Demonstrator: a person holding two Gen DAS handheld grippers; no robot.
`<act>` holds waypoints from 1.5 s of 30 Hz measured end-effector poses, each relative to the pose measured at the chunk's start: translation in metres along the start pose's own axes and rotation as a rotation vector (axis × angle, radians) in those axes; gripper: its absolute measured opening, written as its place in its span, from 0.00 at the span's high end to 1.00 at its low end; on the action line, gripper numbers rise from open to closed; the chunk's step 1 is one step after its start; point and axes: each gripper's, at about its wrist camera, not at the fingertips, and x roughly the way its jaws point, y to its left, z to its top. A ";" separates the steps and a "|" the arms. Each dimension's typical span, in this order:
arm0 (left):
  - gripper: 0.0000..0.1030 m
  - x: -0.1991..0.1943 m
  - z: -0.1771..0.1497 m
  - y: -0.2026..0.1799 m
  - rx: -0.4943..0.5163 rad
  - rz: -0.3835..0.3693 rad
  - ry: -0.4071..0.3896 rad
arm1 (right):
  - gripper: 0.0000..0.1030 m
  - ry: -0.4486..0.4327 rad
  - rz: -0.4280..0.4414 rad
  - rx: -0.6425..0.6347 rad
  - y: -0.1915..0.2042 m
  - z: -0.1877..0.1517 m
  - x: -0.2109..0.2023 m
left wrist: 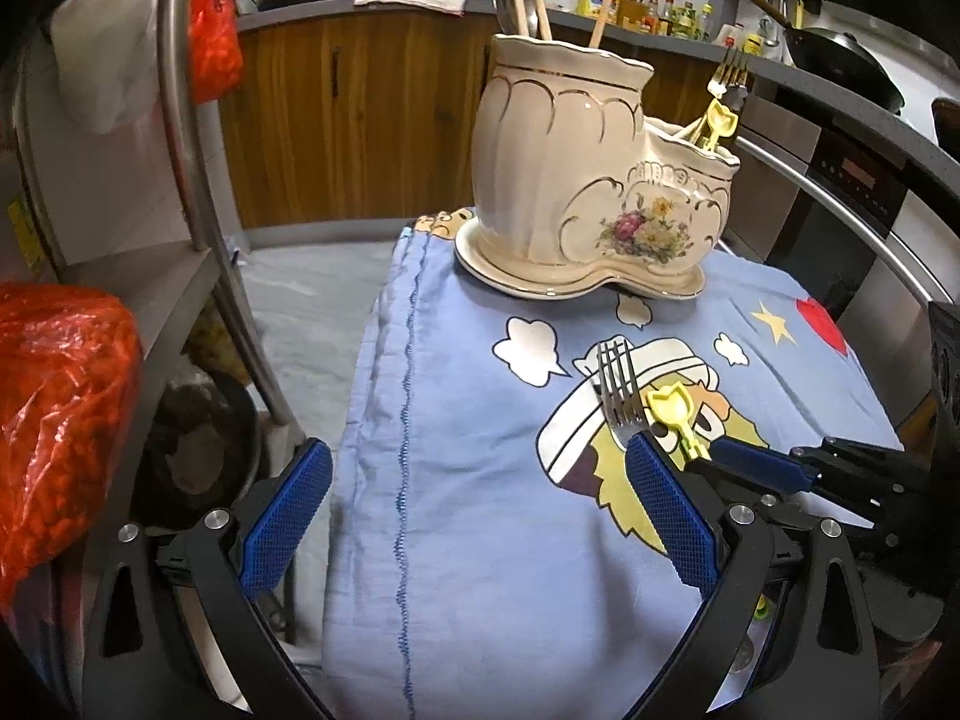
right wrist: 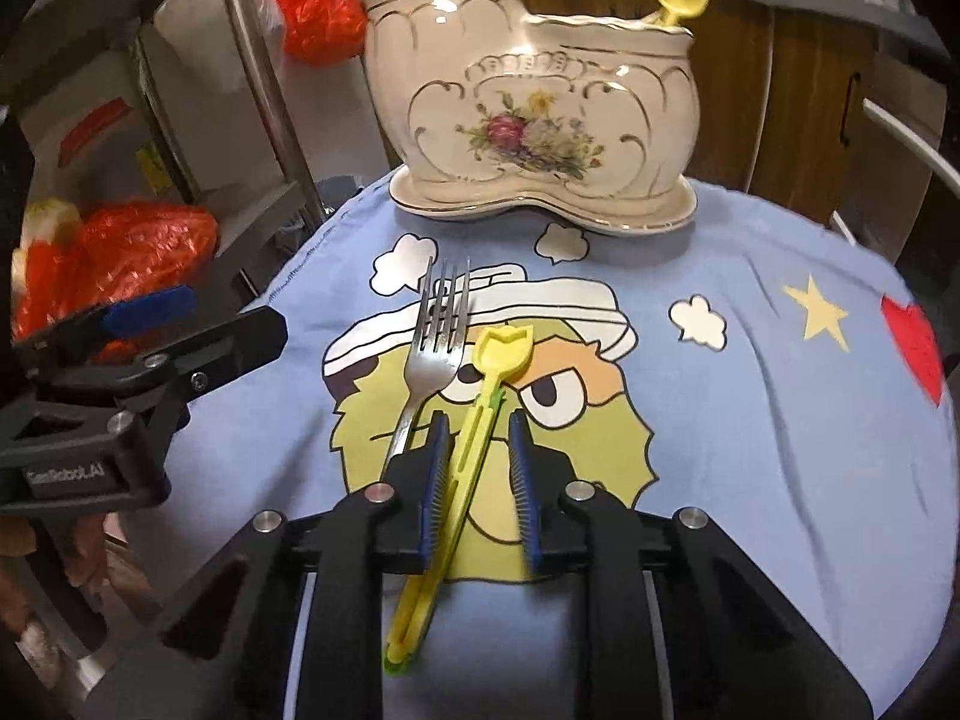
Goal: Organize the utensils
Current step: 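Grasp the silver fork with the left tool while the right tool grasps the yellow utensil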
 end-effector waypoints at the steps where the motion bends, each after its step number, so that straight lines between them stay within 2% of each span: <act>1: 0.05 0.001 0.000 -0.001 0.001 -0.001 0.001 | 0.85 0.000 -0.009 -0.017 0.002 0.000 0.000; 6: 0.05 0.003 -0.002 -0.007 0.012 -0.004 0.007 | 0.90 0.004 0.012 0.028 -0.007 0.001 -0.003; 10: 0.05 0.005 -0.003 -0.014 0.021 -0.017 0.013 | 0.90 -0.054 0.028 0.101 -0.027 0.007 -0.020; 20: 0.09 0.017 -0.008 -0.050 0.092 -0.110 0.087 | 0.90 -0.084 0.006 0.160 -0.055 0.006 -0.037; 24: 0.22 0.024 -0.011 -0.066 0.131 -0.120 0.115 | 0.90 -0.086 0.003 0.160 -0.060 0.005 -0.040; 26: 0.25 0.029 -0.013 -0.073 0.150 -0.113 0.135 | 0.90 -0.085 0.003 0.158 -0.060 0.005 -0.039; 32: 0.33 0.036 -0.015 -0.085 0.207 -0.033 0.117 | 0.90 -0.091 0.005 0.150 -0.060 0.003 -0.042; 36: 0.63 0.036 -0.011 -0.082 0.187 -0.007 0.102 | 0.90 -0.092 0.006 0.142 -0.059 0.002 -0.043; 38: 0.75 0.037 -0.010 -0.080 0.190 0.001 0.096 | 0.90 -0.095 0.004 0.135 -0.057 0.002 -0.044; 41: 0.83 0.036 -0.010 -0.079 0.198 0.016 0.090 | 0.90 -0.100 0.004 0.133 -0.057 0.001 -0.045; 43: 0.93 0.035 -0.010 -0.077 0.201 0.025 0.085 | 0.90 -0.102 0.005 0.134 -0.057 0.001 -0.046; 45: 0.94 0.035 -0.009 -0.075 0.193 0.014 0.088 | 0.90 -0.111 0.008 0.138 -0.057 0.001 -0.047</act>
